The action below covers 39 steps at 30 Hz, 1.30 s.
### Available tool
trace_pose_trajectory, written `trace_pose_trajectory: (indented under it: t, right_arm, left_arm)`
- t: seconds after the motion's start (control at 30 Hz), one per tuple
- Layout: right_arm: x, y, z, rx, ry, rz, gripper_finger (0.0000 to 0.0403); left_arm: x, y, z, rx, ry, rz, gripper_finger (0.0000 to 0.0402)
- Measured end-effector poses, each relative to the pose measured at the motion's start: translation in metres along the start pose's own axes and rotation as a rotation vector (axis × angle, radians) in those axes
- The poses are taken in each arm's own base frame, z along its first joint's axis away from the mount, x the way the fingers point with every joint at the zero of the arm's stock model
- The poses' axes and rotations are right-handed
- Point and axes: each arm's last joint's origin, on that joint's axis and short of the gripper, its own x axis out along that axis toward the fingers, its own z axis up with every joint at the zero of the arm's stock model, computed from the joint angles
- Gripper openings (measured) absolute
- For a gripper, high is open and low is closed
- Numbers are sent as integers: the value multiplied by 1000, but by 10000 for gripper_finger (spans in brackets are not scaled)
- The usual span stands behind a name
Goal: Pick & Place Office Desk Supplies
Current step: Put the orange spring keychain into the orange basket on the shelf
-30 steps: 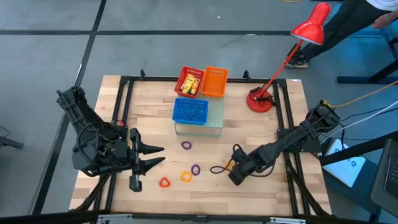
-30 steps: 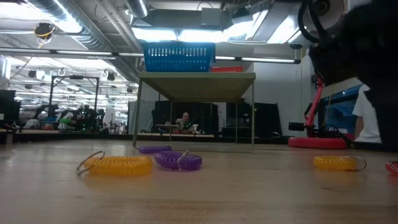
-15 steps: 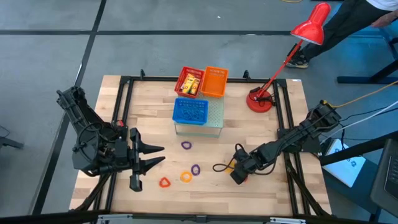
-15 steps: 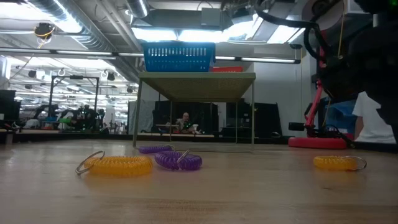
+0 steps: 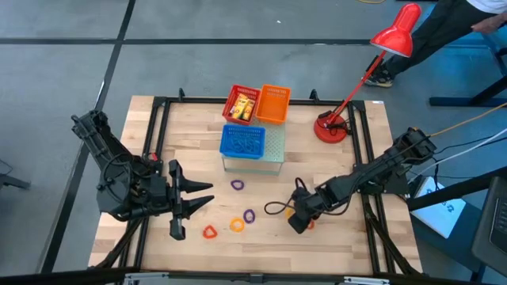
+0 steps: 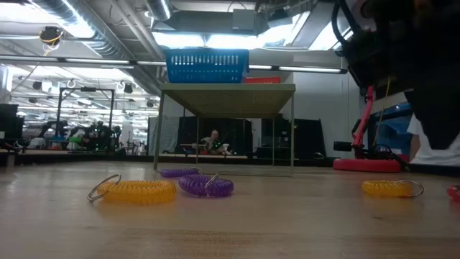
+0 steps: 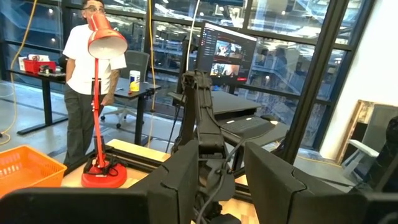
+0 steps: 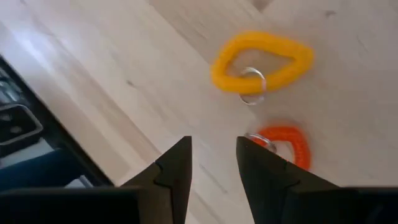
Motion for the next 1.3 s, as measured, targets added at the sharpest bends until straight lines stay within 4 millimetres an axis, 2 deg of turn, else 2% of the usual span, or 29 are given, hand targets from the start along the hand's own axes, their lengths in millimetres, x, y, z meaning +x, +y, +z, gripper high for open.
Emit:
trace_pose_trajectory:
  t: [0.1,0.27,0.67,1.07,1.3]
  right_arm:
    - [-1,3,-2,8,-29,2,128]
    - [11,-9,-12,68,-46,-77,128]
    - [21,-19,-26,175,-41,-77,128]
    - [30,-37,-31,257,-38,-89,128]
    - [35,-50,-31,367,-36,-94,127]
  left_arm:
    - [0,0,0,-1,0,0,125]
    - [0,0,0,-1,0,0,125]
    - [0,-1,0,-3,1,-21,125]
    - [0,-1,0,12,1,-24,125]
    - [-4,6,10,-5,-13,-45,125]
